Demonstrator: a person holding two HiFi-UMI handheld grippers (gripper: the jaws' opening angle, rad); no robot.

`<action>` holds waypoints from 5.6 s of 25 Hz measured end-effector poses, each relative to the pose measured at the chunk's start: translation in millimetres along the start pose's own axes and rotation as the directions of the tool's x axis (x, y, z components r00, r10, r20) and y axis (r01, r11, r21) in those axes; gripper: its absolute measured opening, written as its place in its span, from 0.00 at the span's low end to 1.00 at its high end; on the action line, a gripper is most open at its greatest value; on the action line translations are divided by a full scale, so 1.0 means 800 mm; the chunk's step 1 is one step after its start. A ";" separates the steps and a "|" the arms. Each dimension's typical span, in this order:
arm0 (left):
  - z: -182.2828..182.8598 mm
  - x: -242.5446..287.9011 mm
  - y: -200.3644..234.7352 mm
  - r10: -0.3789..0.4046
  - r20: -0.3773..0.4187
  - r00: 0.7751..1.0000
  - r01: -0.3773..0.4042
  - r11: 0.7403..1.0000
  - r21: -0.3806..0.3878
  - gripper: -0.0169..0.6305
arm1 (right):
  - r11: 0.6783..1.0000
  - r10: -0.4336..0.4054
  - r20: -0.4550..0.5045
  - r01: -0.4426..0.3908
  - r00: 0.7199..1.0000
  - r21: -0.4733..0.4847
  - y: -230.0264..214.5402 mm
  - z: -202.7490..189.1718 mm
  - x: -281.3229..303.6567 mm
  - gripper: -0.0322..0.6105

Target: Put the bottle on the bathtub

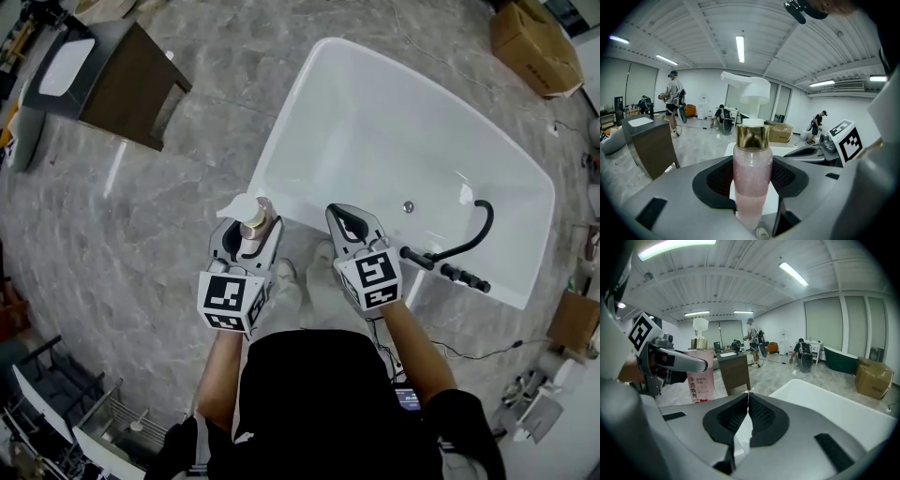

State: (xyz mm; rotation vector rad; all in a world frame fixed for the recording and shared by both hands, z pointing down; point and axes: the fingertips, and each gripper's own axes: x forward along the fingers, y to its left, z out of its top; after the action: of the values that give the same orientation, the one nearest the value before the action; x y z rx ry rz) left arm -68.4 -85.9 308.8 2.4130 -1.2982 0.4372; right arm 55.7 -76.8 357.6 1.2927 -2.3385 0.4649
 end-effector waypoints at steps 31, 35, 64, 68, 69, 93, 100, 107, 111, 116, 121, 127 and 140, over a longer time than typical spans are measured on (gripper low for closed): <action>-0.225 0.114 0.021 0.034 -0.205 0.978 -0.063 0.989 -0.137 0.38 | 0.993 0.113 -0.227 -0.100 0.967 0.064 -0.001 -0.195 0.086 0.09; -0.241 0.126 0.033 0.043 -0.218 0.975 -0.072 0.989 -0.129 0.38 | 0.993 0.110 -0.246 -0.097 0.963 0.064 -0.007 -0.209 0.101 0.09; -0.269 0.190 0.085 0.122 -0.146 0.982 -0.134 0.988 -0.077 0.38 | 0.992 0.122 -0.286 -0.113 0.950 0.046 -0.008 -0.258 0.156 0.09; -0.268 0.190 0.081 0.130 -0.127 0.983 -0.138 0.989 -0.052 0.38 | 0.992 0.123 -0.292 -0.118 0.949 0.036 -0.009 -0.262 0.156 0.09; -0.268 0.189 0.082 0.132 -0.122 0.984 -0.138 0.990 -0.043 0.38 | 0.992 0.124 -0.293 -0.119 0.948 0.035 -0.009 -0.263 0.156 0.09; -0.277 0.185 0.061 0.150 -0.057 0.987 -0.148 0.988 0.046 0.38 | 0.990 0.139 -0.316 -0.136 0.938 0.033 0.003 -0.288 0.153 0.09; -0.278 0.183 0.062 0.144 -0.045 0.988 -0.143 0.989 0.035 0.39 | 0.990 0.142 -0.323 -0.139 0.936 0.032 0.009 -0.295 0.151 0.09; -0.282 0.184 0.061 0.127 -0.050 0.991 -0.126 0.992 0.017 0.39 | 0.990 0.144 -0.327 -0.139 0.934 0.039 0.013 -0.300 0.152 0.09; -0.284 0.183 0.060 0.116 -0.068 0.991 -0.117 0.993 0.000 0.39 | 0.989 0.145 -0.323 -0.135 0.935 0.054 0.015 -0.298 0.154 0.09; -0.284 0.184 0.061 0.114 -0.051 0.992 -0.114 0.993 0.012 0.41 | 0.990 0.142 -0.324 -0.135 0.935 0.046 0.018 -0.299 0.154 0.09; -0.288 0.183 0.060 0.102 -0.053 0.993 -0.102 0.995 0.016 0.44 | 0.990 0.142 -0.326 -0.134 0.935 0.046 0.021 -0.302 0.154 0.09; -0.291 0.178 0.054 0.074 -0.061 0.995 -0.072 0.997 0.028 0.46 | 0.990 0.140 -0.325 -0.134 0.935 0.042 0.024 -0.300 0.153 0.09; -0.285 0.140 0.049 0.056 -0.100 0.993 -0.053 0.998 0.037 0.46 | 0.992 0.118 -0.281 -0.123 0.952 -0.001 0.028 -0.250 0.142 0.09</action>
State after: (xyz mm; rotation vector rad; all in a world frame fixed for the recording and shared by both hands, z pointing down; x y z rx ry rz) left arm -64.1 -83.8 565.5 2.3552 -1.3253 0.5935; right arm 22.8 -50.2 585.3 1.0045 -2.1832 0.6206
